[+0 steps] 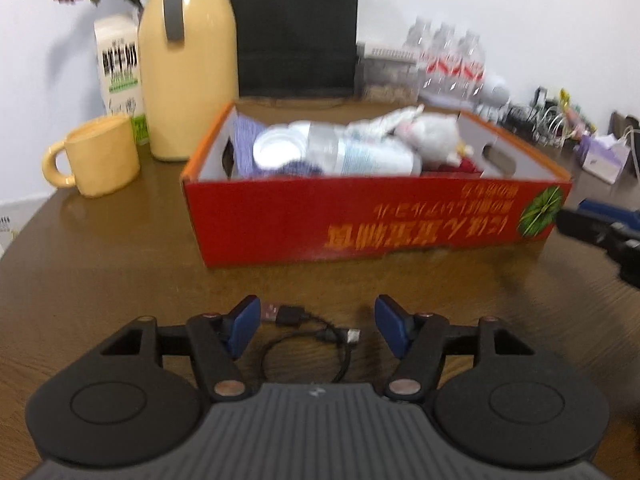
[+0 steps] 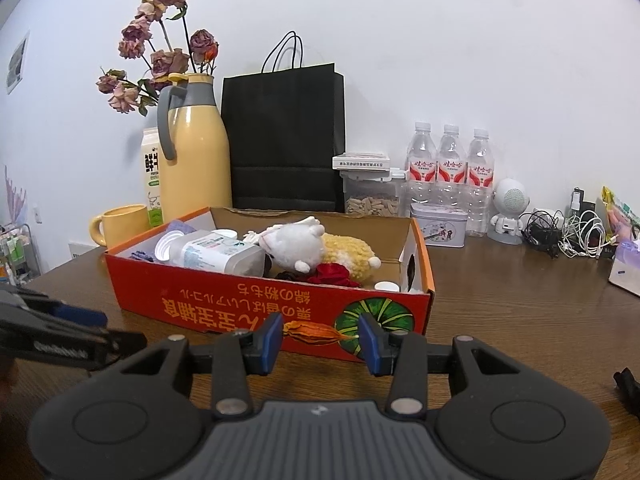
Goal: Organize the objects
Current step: 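Carry the USB cable into the box and open the left gripper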
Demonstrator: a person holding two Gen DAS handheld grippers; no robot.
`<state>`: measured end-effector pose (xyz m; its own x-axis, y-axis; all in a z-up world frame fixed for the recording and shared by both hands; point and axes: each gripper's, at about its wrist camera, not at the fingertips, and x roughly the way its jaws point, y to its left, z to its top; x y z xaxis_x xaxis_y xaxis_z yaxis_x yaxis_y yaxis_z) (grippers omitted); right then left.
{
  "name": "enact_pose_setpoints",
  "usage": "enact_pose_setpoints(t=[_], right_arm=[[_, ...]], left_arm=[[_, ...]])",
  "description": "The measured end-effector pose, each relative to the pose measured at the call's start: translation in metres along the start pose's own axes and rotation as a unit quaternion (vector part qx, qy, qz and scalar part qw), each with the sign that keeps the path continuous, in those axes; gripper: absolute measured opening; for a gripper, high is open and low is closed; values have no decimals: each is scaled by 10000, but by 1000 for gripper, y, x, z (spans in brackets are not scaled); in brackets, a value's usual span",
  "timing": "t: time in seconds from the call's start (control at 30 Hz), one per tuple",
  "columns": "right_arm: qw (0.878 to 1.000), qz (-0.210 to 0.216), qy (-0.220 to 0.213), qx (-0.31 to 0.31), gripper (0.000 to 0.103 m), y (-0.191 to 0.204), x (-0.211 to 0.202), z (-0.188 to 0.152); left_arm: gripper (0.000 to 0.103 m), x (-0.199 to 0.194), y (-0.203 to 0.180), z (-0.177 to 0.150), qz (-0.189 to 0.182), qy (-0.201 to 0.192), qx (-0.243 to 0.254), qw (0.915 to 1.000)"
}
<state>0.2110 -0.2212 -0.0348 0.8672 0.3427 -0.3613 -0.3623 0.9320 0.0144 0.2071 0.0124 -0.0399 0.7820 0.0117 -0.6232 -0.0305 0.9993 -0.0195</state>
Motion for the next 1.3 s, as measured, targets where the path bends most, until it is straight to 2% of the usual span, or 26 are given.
enact_pose_setpoints(t=[0.07, 0.13, 0.2, 0.5, 0.73, 0.9, 1.03, 1.13, 1.3], right_arm=[[10000, 5, -1, -2, 40, 1, 0, 0], [10000, 10, 4, -5, 40, 1, 0, 0], [10000, 10, 3, -3, 40, 2, 0, 0], [10000, 8, -6, -4, 40, 2, 0, 0], [9999, 25, -166, -2, 40, 3, -7, 4], [9993, 56, -361, -127, 40, 4, -9, 22], [9985, 12, -475, -257, 40, 5, -2, 42], [9976, -67, -571, -374, 40, 6, 9, 58], [9979, -149, -556, -307, 40, -3, 39, 78]], left_arm=[[59, 3, 1, -2, 100, 27, 2, 9999], [28, 0, 0, -4, 83, -21, 10, 10000], [22, -2, 0, -5, -35, -25, 16, 10000], [21, -12, -6, -7, -113, -270, 125, 9995], [21, -46, -15, 4, -288, -876, 136, 9956], [21, -65, -23, 37, -431, -1385, 193, 9892], [21, -62, -27, 69, -398, -1691, 211, 9846], [21, -50, -27, 89, -354, -1765, 151, 9836], [21, -14, -23, 113, -246, -1677, -10, 9855]])
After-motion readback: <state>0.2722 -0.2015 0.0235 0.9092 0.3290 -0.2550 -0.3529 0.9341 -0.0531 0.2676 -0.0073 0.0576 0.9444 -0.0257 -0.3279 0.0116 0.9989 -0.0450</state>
